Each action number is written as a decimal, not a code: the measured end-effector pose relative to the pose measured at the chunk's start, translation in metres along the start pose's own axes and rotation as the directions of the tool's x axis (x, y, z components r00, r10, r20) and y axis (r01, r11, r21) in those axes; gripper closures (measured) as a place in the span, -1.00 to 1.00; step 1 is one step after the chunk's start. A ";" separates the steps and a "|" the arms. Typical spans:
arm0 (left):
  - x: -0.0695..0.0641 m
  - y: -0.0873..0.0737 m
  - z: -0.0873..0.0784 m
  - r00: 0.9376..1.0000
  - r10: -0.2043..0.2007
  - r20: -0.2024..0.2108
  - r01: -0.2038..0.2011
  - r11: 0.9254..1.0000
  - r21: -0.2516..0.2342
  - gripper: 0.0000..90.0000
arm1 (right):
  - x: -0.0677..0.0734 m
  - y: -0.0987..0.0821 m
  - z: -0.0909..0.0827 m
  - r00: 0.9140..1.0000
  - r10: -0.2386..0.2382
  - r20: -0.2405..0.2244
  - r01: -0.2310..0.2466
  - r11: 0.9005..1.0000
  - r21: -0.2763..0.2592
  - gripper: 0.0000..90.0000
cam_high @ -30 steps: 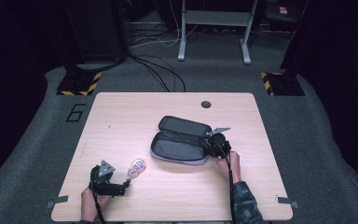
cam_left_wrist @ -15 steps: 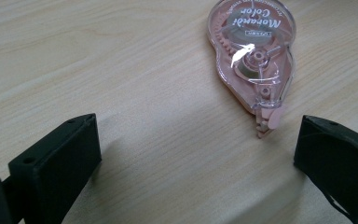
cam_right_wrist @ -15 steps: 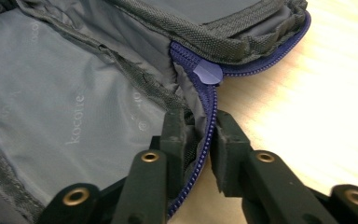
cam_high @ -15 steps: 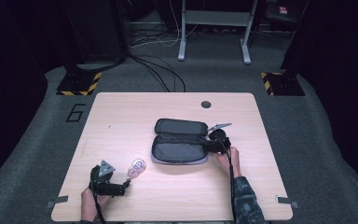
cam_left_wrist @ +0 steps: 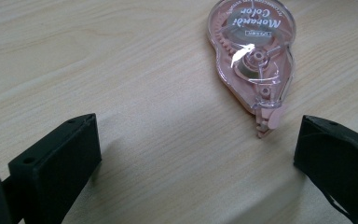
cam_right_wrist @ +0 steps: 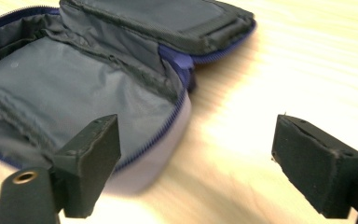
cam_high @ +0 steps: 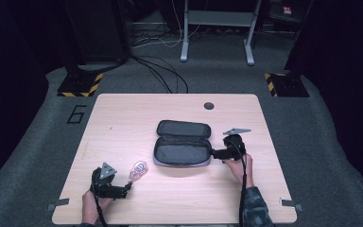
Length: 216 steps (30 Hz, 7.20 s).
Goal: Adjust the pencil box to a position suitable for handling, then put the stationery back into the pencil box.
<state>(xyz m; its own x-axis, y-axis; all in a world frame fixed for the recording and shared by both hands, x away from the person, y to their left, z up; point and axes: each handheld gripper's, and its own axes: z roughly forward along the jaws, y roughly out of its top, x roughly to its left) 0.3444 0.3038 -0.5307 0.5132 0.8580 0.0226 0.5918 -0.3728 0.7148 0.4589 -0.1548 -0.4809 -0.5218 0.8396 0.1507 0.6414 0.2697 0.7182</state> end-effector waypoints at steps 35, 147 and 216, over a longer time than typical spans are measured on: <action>-0.004 0.002 0.001 0.999 -0.032 0.003 0.032 0.999 -0.006 -0.99 | -0.053 -0.099 -0.047 0.962 0.064 0.267 -0.065 0.998 -0.005 -1.00; -0.022 0.048 0.010 0.993 0.052 0.107 -0.038 0.991 -0.126 0.11 | -0.053 -0.102 -0.048 0.961 0.057 0.269 -0.053 0.998 -0.023 -0.95; -0.065 0.157 0.049 0.950 0.240 0.201 -0.203 0.961 -0.189 0.10 | -0.052 -0.101 -0.048 0.960 0.066 0.272 -0.061 0.998 -0.024 -0.95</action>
<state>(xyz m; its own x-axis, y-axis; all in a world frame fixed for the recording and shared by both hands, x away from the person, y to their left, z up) 0.4338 0.1721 -0.4544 0.7542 0.6545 0.0524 0.3473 -0.4653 0.8142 0.3942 -0.2488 -0.5290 -0.3058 0.9521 0.0069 0.6584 0.2063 0.7238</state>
